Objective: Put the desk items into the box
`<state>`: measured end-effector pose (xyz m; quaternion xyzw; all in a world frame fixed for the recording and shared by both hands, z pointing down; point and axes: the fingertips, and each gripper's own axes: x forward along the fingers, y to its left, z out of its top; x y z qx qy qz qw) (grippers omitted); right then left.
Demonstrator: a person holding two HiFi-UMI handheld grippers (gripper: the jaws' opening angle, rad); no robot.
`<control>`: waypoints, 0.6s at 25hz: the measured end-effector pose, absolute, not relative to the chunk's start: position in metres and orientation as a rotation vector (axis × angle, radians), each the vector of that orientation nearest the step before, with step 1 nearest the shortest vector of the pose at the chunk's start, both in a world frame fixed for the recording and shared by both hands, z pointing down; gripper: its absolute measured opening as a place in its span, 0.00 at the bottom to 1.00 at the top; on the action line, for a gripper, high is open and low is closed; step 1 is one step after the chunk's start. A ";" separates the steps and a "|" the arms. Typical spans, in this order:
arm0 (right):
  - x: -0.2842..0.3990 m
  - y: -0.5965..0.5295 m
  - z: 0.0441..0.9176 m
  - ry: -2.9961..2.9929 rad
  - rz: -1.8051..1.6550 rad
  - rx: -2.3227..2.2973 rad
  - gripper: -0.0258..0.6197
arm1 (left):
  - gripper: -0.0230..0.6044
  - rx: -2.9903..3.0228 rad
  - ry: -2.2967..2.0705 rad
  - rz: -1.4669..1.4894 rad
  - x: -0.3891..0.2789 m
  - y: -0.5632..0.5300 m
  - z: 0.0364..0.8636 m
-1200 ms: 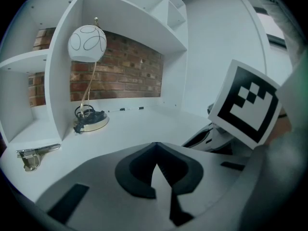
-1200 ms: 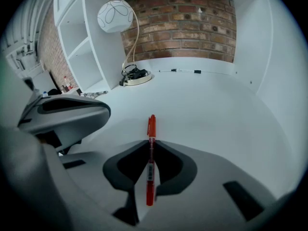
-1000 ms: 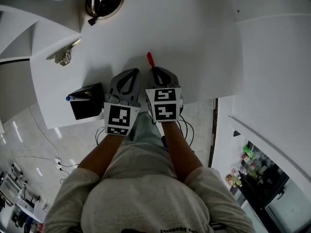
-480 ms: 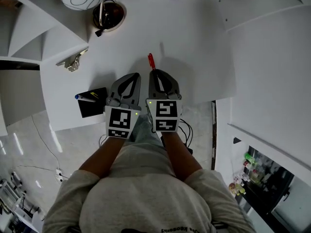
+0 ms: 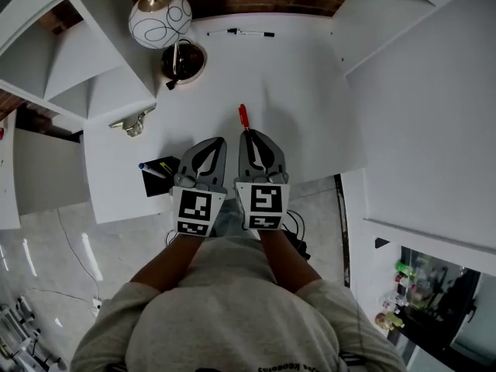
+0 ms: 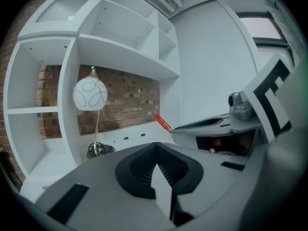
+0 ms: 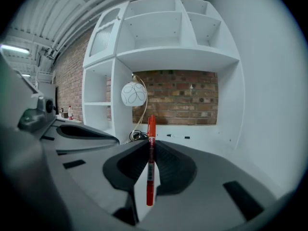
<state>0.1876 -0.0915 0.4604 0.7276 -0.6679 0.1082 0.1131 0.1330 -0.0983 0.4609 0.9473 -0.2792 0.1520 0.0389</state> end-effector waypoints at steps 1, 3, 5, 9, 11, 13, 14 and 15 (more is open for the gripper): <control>0.186 -0.090 0.455 -1.965 0.292 2.141 0.12 | 0.04 2.913 -0.859 0.456 0.132 -0.097 0.456; 0.184 -0.088 0.447 -1.976 0.250 2.149 0.12 | 0.04 2.930 -0.866 0.436 0.129 -0.096 0.446; 0.182 -0.085 0.442 -1.984 0.222 2.163 0.12 | 0.04 2.944 -0.877 0.420 0.126 -0.095 0.438; 0.178 -0.078 0.438 -1.991 0.191 2.175 0.12 | 0.04 2.956 -0.894 0.402 0.118 -0.089 0.427; 0.171 -0.076 0.434 -2.006 0.186 2.169 0.12 | 0.04 2.955 -0.903 0.401 0.112 -0.086 0.426; 0.163 -0.076 0.429 -2.030 0.167 2.159 0.12 | 0.04 2.949 -0.918 0.397 0.104 -0.085 0.424; 0.158 -0.077 0.426 -2.046 0.157 2.151 0.12 | 0.04 2.944 -0.930 0.394 0.100 -0.086 0.423; 0.152 -0.078 0.424 -2.063 0.148 2.142 0.12 | 0.04 2.937 -0.947 0.391 0.094 -0.087 0.422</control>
